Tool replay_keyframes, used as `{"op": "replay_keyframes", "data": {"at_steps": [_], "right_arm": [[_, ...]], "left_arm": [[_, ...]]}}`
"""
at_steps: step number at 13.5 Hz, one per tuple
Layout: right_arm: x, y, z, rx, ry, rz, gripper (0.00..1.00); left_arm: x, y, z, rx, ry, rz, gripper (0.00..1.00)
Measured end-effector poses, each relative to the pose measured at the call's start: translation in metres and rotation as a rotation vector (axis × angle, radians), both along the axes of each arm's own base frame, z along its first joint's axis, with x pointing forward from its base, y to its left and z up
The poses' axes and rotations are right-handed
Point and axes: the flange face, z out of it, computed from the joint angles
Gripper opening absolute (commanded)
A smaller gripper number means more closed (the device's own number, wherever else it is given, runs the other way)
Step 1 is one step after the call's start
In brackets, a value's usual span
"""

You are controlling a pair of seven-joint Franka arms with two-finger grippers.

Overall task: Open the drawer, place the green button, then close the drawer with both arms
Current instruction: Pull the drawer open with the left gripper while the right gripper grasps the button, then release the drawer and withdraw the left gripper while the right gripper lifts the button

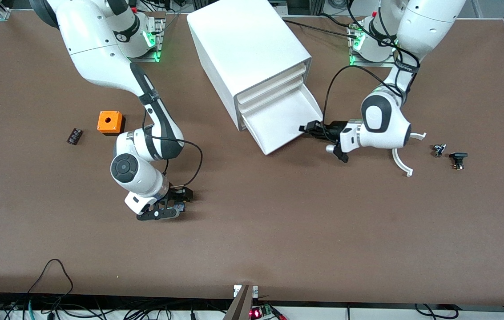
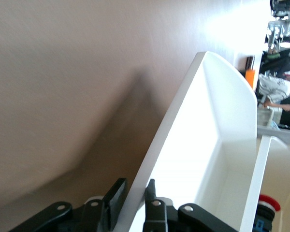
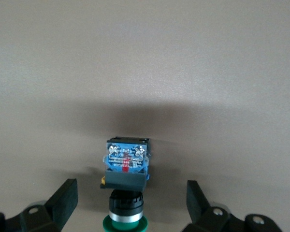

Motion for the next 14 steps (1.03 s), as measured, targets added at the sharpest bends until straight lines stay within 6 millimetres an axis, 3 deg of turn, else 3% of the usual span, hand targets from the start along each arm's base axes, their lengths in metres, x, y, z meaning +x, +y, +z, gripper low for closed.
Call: {"op": "replay_keyframes", "data": {"at_steps": [2, 5, 8, 11, 14], "right_arm": [[-0.001, 0.000, -0.006, -0.002, 0.008, -0.007, 1.00], [-0.003, -0.001, -0.017, -0.009, 0.023, -0.010, 0.73], [-0.004, 0.001, -0.019, -0.008, 0.025, -0.007, 0.45], [-0.004, 0.001, -0.017, -0.007, 0.022, -0.006, 0.39], [-0.004, 0.001, -0.017, -0.007, 0.022, -0.006, 0.36]], "left_arm": [[0.011, 0.012, 0.002, 0.032, -0.030, 0.037, 1.00], [0.021, 0.021, 0.007, 0.055, -0.062, 0.066, 1.00], [0.035, 0.023, 0.028, 0.067, -0.124, 0.062, 1.00], [0.064, 0.045, 0.073, 0.167, -0.287, 0.049, 1.00], [0.086, 0.100, 0.126, 0.207, -0.398, 0.153, 1.00]]}}
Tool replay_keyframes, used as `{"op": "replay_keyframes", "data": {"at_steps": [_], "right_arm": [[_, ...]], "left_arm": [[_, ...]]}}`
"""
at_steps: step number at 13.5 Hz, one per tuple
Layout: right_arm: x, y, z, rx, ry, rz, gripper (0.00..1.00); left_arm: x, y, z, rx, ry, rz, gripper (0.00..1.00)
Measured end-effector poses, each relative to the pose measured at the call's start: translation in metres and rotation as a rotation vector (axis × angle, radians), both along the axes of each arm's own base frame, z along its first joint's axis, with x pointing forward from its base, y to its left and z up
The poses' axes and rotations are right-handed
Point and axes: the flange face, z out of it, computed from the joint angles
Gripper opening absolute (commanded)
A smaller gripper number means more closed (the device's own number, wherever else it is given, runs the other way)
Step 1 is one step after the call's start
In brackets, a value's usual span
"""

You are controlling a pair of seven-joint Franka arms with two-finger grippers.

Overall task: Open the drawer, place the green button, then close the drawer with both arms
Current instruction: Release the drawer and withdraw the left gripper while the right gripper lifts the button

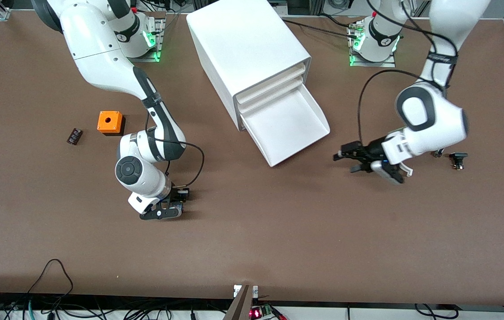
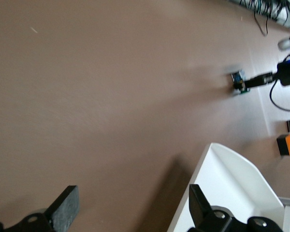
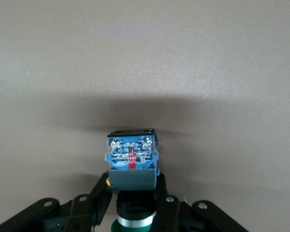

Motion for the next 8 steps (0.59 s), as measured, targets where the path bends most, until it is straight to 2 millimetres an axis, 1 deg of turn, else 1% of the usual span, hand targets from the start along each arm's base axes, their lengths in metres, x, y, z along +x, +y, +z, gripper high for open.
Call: {"op": "replay_keyframes", "data": {"at_steps": [2, 3, 4, 6, 8], "right_arm": [[0.001, -0.001, 0.001, -0.001, -0.003, 0.009, 0.36], [0.002, -0.002, 0.002, -0.006, -0.009, 0.037, 0.36], [0.004, -0.003, 0.006, -0.010, -0.020, 0.069, 0.36], [0.011, -0.005, 0.025, -0.005, -0.051, 0.104, 0.36], [0.015, -0.003, 0.056, 0.004, -0.080, 0.125, 0.36]], "left_arm": [[0.003, 0.024, 0.013, 0.011, -0.025, 0.027, 1.00], [0.005, 0.032, 0.020, 0.048, -0.045, 0.005, 1.00], [0.009, 0.040, 0.033, 0.115, -0.080, -0.044, 1.00], [0.023, 0.060, 0.077, 0.278, -0.167, -0.152, 1.00], [0.028, 0.083, 0.120, 0.390, -0.198, -0.241, 1.00]]}}
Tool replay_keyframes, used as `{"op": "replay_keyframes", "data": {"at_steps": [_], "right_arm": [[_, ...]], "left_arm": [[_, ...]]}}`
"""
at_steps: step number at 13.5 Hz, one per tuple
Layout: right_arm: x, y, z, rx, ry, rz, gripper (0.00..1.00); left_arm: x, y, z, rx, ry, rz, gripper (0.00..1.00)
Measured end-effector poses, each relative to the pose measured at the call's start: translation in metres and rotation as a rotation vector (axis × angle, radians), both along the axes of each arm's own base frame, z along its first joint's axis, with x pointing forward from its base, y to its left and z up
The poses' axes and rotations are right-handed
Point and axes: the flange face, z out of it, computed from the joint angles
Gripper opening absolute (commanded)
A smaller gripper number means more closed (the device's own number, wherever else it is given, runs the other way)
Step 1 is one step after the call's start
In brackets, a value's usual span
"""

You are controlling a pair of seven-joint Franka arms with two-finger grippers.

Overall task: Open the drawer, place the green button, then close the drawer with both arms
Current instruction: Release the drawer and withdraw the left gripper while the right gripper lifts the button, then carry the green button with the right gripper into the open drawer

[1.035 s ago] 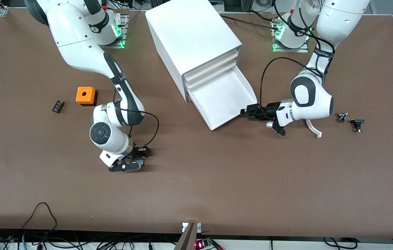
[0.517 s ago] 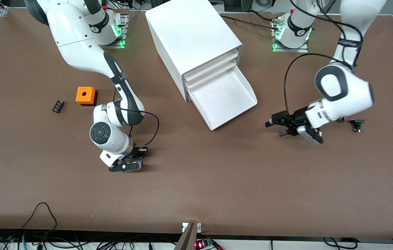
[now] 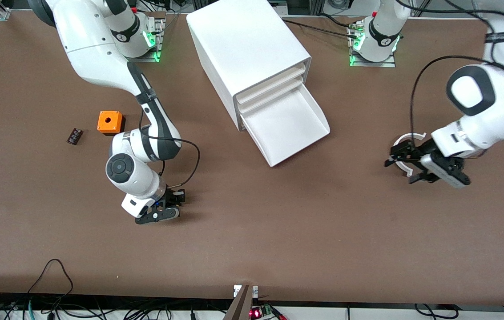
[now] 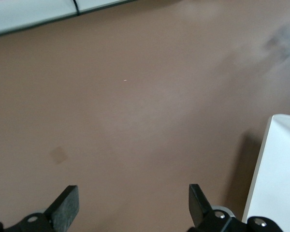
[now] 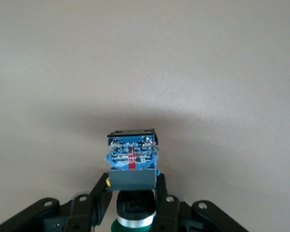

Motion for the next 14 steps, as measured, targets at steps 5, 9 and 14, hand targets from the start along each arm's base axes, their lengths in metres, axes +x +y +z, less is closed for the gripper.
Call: {"op": "replay_keyframes", "data": {"at_steps": [5, 9, 14], "right_arm": [[-0.010, 0.031, 0.080, 0.047, -0.040, 0.134, 0.36], [-0.025, 0.080, 0.122, 0.089, -0.079, 0.371, 0.36], [-0.057, 0.155, 0.158, 0.133, -0.168, 0.776, 0.35]], "left_arm": [[-0.009, 0.033, 0.094, 0.236, 0.097, -0.038, 1.00], [-0.018, 0.022, 0.136, 0.344, 0.186, 0.103, 1.00], [-0.033, 0.022, 0.173, 0.342, 0.267, 0.179, 1.00]]}}
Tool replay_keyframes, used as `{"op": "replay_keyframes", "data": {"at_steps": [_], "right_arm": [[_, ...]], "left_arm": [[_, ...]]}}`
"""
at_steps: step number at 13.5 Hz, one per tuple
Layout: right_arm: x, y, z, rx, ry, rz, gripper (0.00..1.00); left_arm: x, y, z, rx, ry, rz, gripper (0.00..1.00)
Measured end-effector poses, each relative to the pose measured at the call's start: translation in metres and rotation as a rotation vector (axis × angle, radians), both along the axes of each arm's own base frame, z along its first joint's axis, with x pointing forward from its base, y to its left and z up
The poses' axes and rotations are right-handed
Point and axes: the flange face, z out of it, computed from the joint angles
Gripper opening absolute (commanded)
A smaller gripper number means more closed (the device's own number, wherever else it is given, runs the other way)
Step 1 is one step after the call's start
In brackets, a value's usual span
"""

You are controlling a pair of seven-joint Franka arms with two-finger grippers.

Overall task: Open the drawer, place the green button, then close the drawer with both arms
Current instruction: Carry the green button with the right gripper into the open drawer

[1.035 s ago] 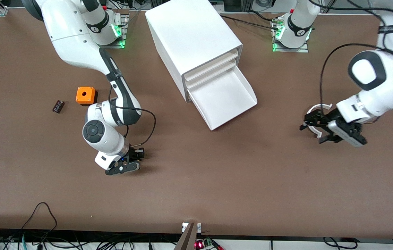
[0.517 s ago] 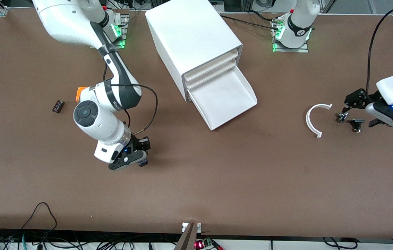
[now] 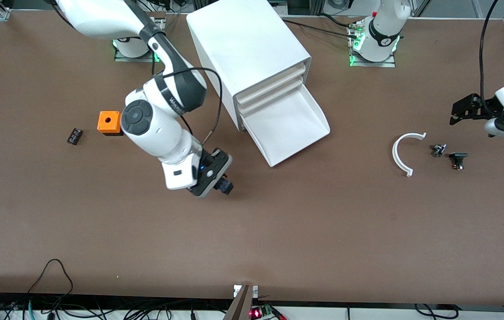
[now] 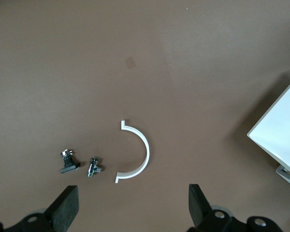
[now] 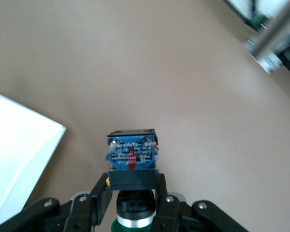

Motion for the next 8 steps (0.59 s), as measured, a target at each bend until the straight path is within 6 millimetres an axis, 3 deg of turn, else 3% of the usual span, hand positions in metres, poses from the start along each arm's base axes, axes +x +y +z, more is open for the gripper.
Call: {"op": "replay_keyframes", "data": {"at_steps": [3, 6, 8], "right_arm": [[-0.028, 0.039, 0.006, -0.043, -0.054, 0.238, 0.34], [-0.058, 0.078, 0.030, -0.089, -0.086, 0.415, 0.34], [-0.083, 0.107, 0.035, -0.136, -0.127, 0.550, 0.34]], "left_arm": [[-0.006, 0.011, 0.013, 0.000, 0.023, 0.026, 1.00], [-0.015, 0.021, 0.009, -0.004, 0.091, 0.045, 1.00], [-0.017, 0.028, 0.008, -0.004, 0.103, 0.058, 1.00]]}}
